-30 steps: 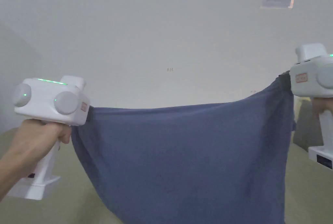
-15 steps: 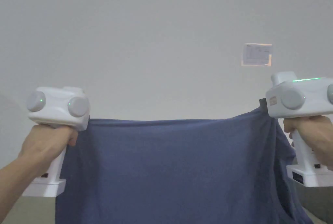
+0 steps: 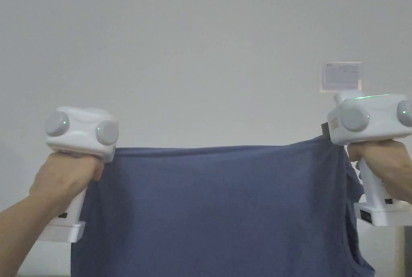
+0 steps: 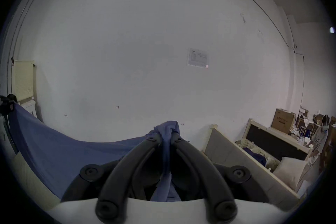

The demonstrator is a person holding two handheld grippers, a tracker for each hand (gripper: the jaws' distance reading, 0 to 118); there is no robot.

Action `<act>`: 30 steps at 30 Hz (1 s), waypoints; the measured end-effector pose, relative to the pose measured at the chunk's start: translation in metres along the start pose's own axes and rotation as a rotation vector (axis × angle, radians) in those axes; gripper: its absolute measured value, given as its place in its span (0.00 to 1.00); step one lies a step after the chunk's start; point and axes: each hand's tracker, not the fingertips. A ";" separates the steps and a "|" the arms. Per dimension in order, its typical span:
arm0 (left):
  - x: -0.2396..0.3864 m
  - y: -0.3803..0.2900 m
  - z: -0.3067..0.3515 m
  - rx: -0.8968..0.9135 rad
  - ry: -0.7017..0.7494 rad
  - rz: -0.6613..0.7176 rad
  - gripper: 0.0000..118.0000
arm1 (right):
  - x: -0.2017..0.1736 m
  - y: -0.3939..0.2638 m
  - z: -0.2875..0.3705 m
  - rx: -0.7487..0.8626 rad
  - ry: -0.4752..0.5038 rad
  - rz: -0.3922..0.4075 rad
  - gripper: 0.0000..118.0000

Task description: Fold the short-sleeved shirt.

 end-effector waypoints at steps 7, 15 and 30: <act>0.034 -0.090 -0.070 -0.058 -0.008 0.006 0.02 | -0.018 -0.094 -0.063 -0.078 0.001 -0.036 0.09; 0.060 -0.247 -0.094 -0.204 -0.077 -0.017 0.02 | -0.017 -0.276 -0.063 -0.266 0.014 -0.039 0.09; 0.006 -0.377 0.062 -0.304 -0.188 -0.040 0.02 | 0.032 -0.389 0.123 -0.392 0.098 -0.046 0.09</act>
